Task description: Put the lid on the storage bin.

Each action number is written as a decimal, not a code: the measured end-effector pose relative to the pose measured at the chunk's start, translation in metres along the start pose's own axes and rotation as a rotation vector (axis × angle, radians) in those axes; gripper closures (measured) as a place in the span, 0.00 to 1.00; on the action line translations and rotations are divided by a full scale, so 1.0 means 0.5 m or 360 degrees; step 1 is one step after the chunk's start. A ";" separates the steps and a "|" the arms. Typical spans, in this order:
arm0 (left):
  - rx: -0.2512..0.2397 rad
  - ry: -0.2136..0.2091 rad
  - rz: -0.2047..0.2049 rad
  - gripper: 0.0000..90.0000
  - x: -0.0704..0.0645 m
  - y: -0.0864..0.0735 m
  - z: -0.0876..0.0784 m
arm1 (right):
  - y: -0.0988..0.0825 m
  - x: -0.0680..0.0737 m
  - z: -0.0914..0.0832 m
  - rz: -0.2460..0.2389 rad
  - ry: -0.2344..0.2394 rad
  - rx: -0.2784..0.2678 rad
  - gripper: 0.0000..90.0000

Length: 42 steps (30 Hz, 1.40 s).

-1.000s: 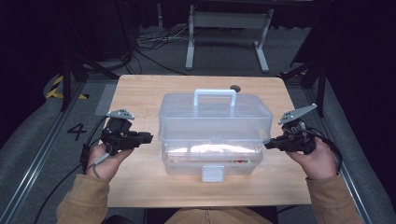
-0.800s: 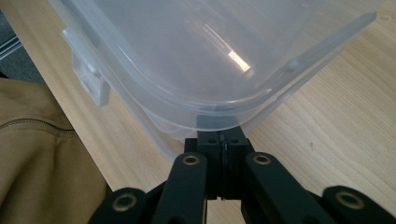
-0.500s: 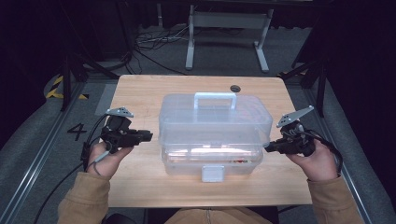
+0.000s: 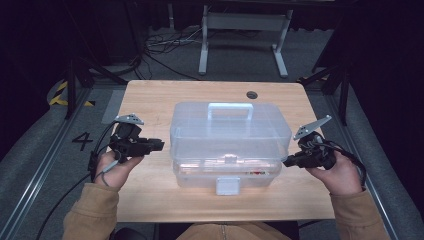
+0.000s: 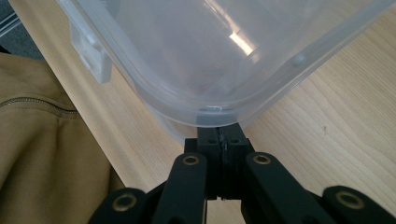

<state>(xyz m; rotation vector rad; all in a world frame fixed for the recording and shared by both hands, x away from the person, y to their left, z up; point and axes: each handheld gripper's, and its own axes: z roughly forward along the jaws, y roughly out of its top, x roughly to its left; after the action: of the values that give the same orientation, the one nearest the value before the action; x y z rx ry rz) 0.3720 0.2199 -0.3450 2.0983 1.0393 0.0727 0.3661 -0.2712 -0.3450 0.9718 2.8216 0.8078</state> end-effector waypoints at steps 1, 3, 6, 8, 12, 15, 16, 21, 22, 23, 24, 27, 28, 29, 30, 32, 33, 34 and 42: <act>0.0001 0.0000 0.0001 0.86 0.000 0.000 0.000 | 0.000 0.000 0.001 -0.0003 0.0001 0.0006 0.99; 0.0000 0.0006 0.0005 0.86 0.001 0.000 0.001 | 0.000 0.001 0.003 -0.0002 0.0005 0.0025 0.99; 0.0002 0.0006 0.0002 0.86 0.002 -0.001 0.001 | 0.000 0.001 0.007 -0.0006 0.0011 0.0051 0.99; 0.0004 0.0006 0.0002 0.86 0.003 -0.001 0.001 | 0.000 0.001 0.008 -0.0007 0.0011 0.0057 0.99; 0.0006 0.0004 0.0001 0.86 0.003 -0.001 0.002 | 0.000 0.001 0.011 -0.0013 0.0018 0.0085 0.99; 0.0010 -0.0002 -0.0001 0.86 0.003 -0.001 0.002 | 0.000 0.002 0.015 -0.0026 0.0016 0.0118 0.99; 0.0013 -0.0004 0.0001 0.86 0.003 -0.001 0.003 | 0.000 0.002 0.016 -0.0029 0.0018 0.0127 0.99; 0.0015 -0.0004 0.0000 0.86 0.003 -0.001 0.003 | 0.000 0.003 0.021 -0.0035 0.0016 0.0154 0.99; 0.0016 -0.0003 0.0001 0.86 0.003 -0.001 0.004 | 0.000 0.003 0.021 -0.0036 0.0015 0.0160 0.99; 0.0016 -0.0004 0.0000 0.86 0.003 -0.001 0.004 | 0.000 0.003 0.022 -0.0036 0.0019 0.0168 0.99; 0.0016 -0.0004 0.0000 0.86 0.003 -0.001 0.004 | 0.000 0.003 0.022 -0.0036 0.0019 0.0168 0.99; 0.0015 -0.0003 -0.0004 0.86 0.003 -0.001 0.004 | 0.000 0.004 0.026 -0.0043 0.0016 0.0195 0.99; 0.0018 -0.0004 -0.0003 0.86 0.003 -0.001 0.004 | 0.000 0.004 0.028 -0.0043 0.0016 0.0200 0.99; 0.0017 -0.0005 -0.0003 0.86 0.003 -0.001 0.004 | 0.000 0.004 0.028 -0.0048 0.0015 0.0206 0.99; 0.0017 -0.0002 0.0000 0.86 0.004 -0.001 0.004 | 0.000 0.004 0.030 -0.0048 0.0015 0.0214 0.99; 0.0019 -0.0002 0.0001 0.86 0.004 -0.001 0.005 | 0.000 0.004 0.031 -0.0050 0.0014 0.0221 0.99; 0.0021 -0.0004 0.0000 0.86 0.003 -0.001 0.005 | 0.000 0.004 0.032 -0.0048 0.0015 0.0230 0.99; 0.0022 -0.0002 0.0002 0.86 0.004 -0.001 0.006 | 0.000 0.004 0.034 -0.0049 0.0015 0.0244 0.99; 0.0019 0.0000 0.0000 0.86 0.007 -0.002 0.007 | -0.003 0.005 0.048 -0.0052 0.0017 0.0361 0.95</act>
<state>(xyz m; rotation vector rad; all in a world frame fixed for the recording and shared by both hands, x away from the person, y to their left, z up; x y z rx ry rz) 0.3750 0.2206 -0.3492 2.1089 1.0424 0.0669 0.3684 -0.2598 -0.3659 0.9457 2.9785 0.4984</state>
